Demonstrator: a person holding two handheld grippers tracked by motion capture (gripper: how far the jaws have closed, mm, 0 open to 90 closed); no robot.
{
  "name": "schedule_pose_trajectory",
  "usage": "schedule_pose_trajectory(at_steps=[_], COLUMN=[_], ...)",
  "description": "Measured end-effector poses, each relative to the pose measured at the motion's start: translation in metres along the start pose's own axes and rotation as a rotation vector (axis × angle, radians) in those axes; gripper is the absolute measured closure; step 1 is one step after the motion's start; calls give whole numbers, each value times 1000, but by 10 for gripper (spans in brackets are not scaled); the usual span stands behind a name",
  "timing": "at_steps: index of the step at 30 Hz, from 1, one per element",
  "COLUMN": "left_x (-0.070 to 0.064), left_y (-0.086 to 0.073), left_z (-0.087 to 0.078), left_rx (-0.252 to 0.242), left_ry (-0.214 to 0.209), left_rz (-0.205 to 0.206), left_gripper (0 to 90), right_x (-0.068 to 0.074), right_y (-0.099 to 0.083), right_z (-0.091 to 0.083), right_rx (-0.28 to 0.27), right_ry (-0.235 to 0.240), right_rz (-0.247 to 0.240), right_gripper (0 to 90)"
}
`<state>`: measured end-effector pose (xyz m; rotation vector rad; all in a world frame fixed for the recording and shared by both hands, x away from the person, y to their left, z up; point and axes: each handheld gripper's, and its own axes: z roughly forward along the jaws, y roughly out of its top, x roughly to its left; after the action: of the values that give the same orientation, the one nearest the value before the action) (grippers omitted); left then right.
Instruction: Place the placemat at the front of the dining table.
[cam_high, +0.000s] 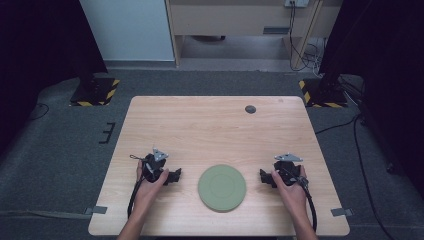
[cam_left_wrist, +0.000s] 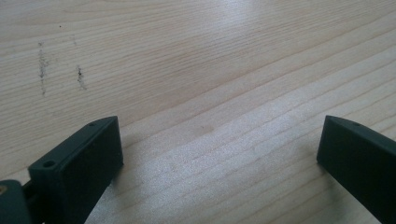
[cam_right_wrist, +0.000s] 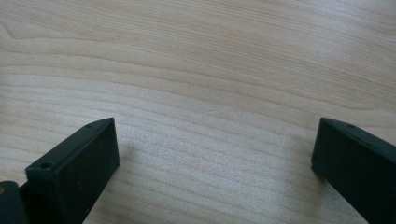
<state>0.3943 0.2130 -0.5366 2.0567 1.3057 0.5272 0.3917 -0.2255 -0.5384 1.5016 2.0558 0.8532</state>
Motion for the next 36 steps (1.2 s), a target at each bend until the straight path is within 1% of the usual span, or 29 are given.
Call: schedule_pose_trajectory(at_steps=[1, 2, 3, 4, 6, 9, 14, 15, 16, 18, 21, 22, 24, 25, 26, 27, 28, 29, 30, 31, 32, 34, 35, 36], left_x=[0, 0, -2, -2, -3, -4, -6, -6, -5, -6, -8, -9, -11, -14, -14, -16, -17, -18, -18, -20, -20, -23, -26, -28], left_y=[0, 0, -1, -1, -2, -2, -2, -2, -1, -3, -4, -5, -6, -8, -8, -8, -9, -9, -9, -10, -10, -12, -15, -17], left_z=[0, -1, -2, -2, -3, -4, -8, -10, -11, -17, -21, -22, -24, -25, -25, -25, -25, -25, -25, -28, -28, -33, -37, -39], left_rx=[0, -1, -10, -10, -11, -6, -26, -29, -31, -50, -57, -55, -54, -55, -55, -61, -69, -71, -71, -74, -74, -79, -78, -76], left_ry=[0, -1, -1, -1, -12, -23, -32, -35, -38, -57, -67, -71, -92, -95, -95, -98, -100, -109, -109, -123, -123, -132, -140, -145], left_rz=[0, 4, 17, 17, 29, 34, 37, 36, 35, 50, 62, 64, 72, 83, 83, 81, 74, 59, 59, 61, 61, 75, 94, 104], left_gripper=[0, 0, 21, 23, 23, 22, 25, 25, 27, 32, 33, 33, 33, 42, 41, 40, 40, 40, 40, 40, 40, 39, 38, 35], right_x=[0, 1, 2, 2, 2, 0, -1, -1, 0, 3, 9, 9, 13, 17, 17, 20, 20, 22, 22, 25, 25, 26, 26, 27], right_y=[0, 0, 0, 0, -1, -2, -4, -4, -4, -5, -8, -8, -9, -10, -10, -10, -10, -11, -11, -12, -12, -13, -13, -13], right_z=[0, -1, -4, -4, -7, -11, -15, -17, -18, -23, -28, -28, -32, -36, -36, -39, -39, -41, -41, -43, -43, -45, -45, -45], right_rx=[0, -2, 2, 2, -2, -5, -29, -34, -32, -31, -36, -36, -51, -68, -68, -77, -77, -81, -81, -83, -83, -81, -84, -82], right_ry=[0, 0, 15, 15, 22, 27, 49, 60, 73, 91, 112, 112, 122, 140, 140, 160, 160, 166, 166, 165, 165, 172, 176, 183], right_rz=[0, 1, -19, -19, -34, -27, -36, -38, -44, -85, -127, -127, -151, -162, -162, -173, -173, -189, -189, -205, -205, -217, -219, -223], right_gripper=[59, 95, 93, 93, 91, 84, 74, 73, 73, 69, 62, 62, 61, 61, 61, 58, 58, 58, 58, 58, 58, 55, 55, 53])
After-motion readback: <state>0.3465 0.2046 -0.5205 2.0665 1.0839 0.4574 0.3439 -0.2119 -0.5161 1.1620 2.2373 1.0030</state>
